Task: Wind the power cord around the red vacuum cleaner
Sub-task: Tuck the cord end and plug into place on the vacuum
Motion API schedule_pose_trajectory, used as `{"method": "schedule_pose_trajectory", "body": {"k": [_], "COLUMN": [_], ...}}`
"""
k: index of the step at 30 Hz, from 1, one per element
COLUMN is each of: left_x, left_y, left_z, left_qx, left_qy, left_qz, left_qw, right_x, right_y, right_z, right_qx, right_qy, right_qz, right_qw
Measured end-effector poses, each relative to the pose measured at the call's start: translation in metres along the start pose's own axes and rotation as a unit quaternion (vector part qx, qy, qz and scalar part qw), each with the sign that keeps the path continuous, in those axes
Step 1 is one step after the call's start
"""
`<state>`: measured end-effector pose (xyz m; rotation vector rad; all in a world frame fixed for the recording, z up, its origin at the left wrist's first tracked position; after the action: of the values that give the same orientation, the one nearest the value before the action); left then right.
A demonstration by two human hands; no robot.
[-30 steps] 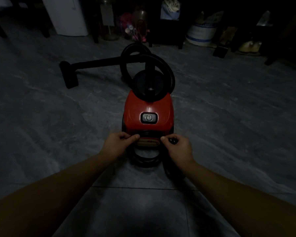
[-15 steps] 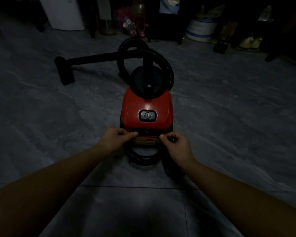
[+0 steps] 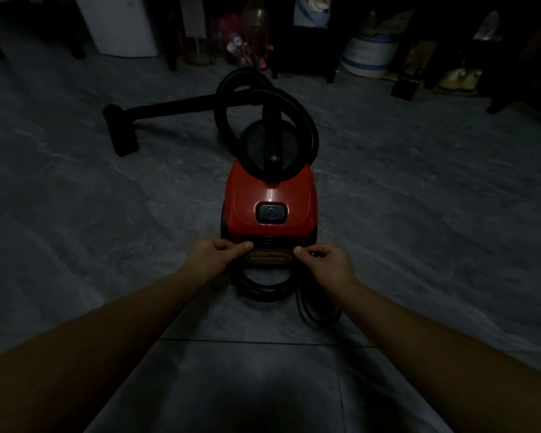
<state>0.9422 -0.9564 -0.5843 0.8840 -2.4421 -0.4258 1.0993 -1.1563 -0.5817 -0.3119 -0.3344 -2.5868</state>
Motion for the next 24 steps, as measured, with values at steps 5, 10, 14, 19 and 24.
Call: {"method": "schedule_pose_trajectory", "body": {"k": [5,10,14,19,24], "left_x": [0.005,0.009,0.008,0.002,-0.002], "left_y": [-0.004,-0.006,-0.008,-0.009,-0.009], "left_z": [-0.001,-0.003,-0.009,-0.01,-0.01], "left_qx": [0.004,-0.009,0.002,-0.006,-0.031], "left_qy": [0.01,0.001,0.011,0.031,0.031], "left_qz": [-0.006,-0.034,-0.041,-0.051,-0.056], "left_qw": [1.0,0.999,0.999,0.998,0.997], "right_x": [0.002,0.006,0.007,0.013,0.012], "right_y": [0.0,-0.005,-0.008,-0.011,-0.016], "right_z": [0.003,0.007,0.005,0.011,0.014], "right_qx": [-0.041,-0.039,-0.036,-0.04,-0.04], "right_qy": [-0.05,-0.031,-0.04,-0.03,-0.044], "right_qz": [0.013,-0.006,-0.024,-0.031,-0.052], "right_qw": [0.998,0.999,0.998,0.998,0.997]}}
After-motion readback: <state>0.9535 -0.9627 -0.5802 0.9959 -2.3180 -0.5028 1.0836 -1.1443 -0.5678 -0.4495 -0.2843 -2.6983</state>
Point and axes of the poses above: each hand's wrist, its own x-axis away from the middle knuckle, its own y-axis out of the back of the hand, z = x × y, the point moved 4 cm from there along -x, towards the middle knuckle, and after that the axes turned 10 degrees about -x, right-handed, at the moved point
